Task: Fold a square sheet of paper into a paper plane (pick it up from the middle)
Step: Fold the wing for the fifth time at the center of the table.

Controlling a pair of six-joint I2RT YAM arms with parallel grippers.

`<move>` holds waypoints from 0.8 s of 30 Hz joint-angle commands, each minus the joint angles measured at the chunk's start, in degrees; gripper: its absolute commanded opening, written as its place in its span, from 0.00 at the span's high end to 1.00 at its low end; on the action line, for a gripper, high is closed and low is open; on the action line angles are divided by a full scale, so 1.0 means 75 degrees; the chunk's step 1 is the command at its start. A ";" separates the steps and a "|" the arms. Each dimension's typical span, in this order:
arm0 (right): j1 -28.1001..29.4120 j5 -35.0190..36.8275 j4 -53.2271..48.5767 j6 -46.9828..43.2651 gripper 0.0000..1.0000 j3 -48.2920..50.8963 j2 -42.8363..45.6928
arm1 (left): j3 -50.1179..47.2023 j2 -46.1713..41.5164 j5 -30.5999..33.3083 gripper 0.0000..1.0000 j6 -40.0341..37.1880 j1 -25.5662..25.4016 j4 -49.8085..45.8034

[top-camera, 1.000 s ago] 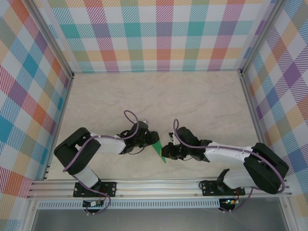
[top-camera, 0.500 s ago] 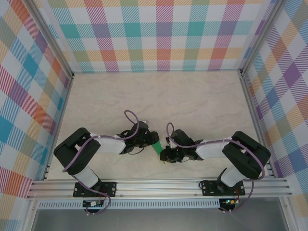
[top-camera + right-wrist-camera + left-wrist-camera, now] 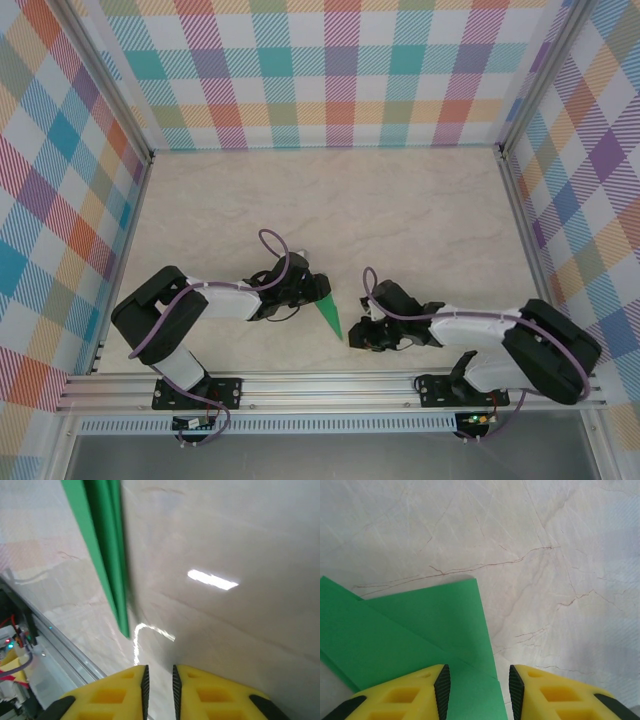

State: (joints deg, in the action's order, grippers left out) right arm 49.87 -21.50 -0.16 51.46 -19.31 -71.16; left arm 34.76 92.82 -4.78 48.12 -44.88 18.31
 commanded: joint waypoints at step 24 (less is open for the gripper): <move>-0.0472 0.3087 -0.2690 0.0638 0.00 0.0427 0.4140 | 0.2386 -0.1424 0.3847 0.17 0.0533 -0.1442 -0.6493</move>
State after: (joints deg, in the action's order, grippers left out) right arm 46.78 1.15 -20.64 56.69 -15.31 -40.27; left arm 49.93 82.63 13.89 48.14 -53.71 -17.26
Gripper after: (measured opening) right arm 0.997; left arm 0.826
